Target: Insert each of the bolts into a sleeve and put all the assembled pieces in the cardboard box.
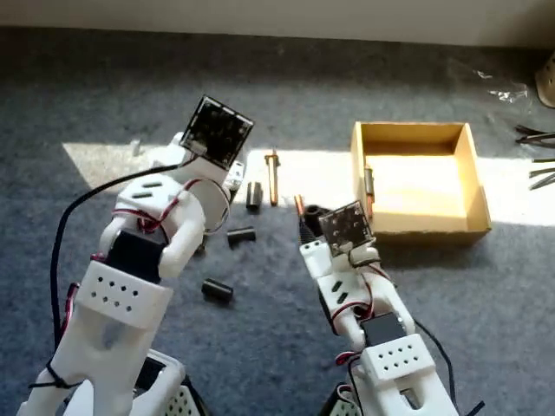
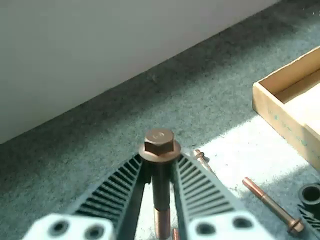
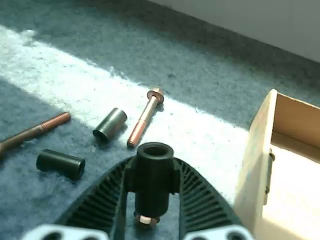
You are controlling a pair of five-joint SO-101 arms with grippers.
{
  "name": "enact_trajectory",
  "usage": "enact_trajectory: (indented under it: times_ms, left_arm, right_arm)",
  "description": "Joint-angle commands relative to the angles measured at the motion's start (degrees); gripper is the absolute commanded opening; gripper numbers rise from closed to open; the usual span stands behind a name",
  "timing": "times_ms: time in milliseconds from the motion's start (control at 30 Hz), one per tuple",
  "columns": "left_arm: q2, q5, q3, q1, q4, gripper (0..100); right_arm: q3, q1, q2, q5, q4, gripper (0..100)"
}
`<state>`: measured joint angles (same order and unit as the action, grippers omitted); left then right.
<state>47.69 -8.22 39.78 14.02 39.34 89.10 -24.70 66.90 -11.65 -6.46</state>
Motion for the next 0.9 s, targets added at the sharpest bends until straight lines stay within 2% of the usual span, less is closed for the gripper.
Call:
enact_trajectory:
  times_ms: [0, 100, 300, 467, 567, 667, 867]
  left_arm:
    - [5.05, 6.51, 0.22, -0.66, -1.67, 0]
    - [7.16, 10.99, 1.89, -0.48, -2.64, 0]
    - [12.53, 17.05, 8.84, -0.57, -10.9, 0]
    - [19.38, 17.41, 14.55, -0.4, -14.86, 0]
    - [23.43, 17.49, 17.98, -0.22, -17.14, 0]
    - [26.42, 17.58, 20.0, -0.04, -18.55, 0]
    - [27.91, 17.58, 22.37, 7.52, -18.46, 0]
  right_arm:
    - [-0.92, -3.56, 0.75, -0.44, 3.47, 0.4]
    - [-0.92, -4.88, 0.84, -0.18, 5.85, 0.4]
    - [-0.66, -7.6, 0.92, -0.09, 14.73, 0.4]
    - [2.07, -9.1, 0.92, 0.35, 17.63, 0.4]
    - [4.44, -9.1, 0.92, 4.57, 21.05, 0.4]
    - [4.97, -9.1, 0.66, 5.19, 21.49, 0.4]
    - [5.23, -9.19, 0.92, 5.19, 21.49, 0.4]
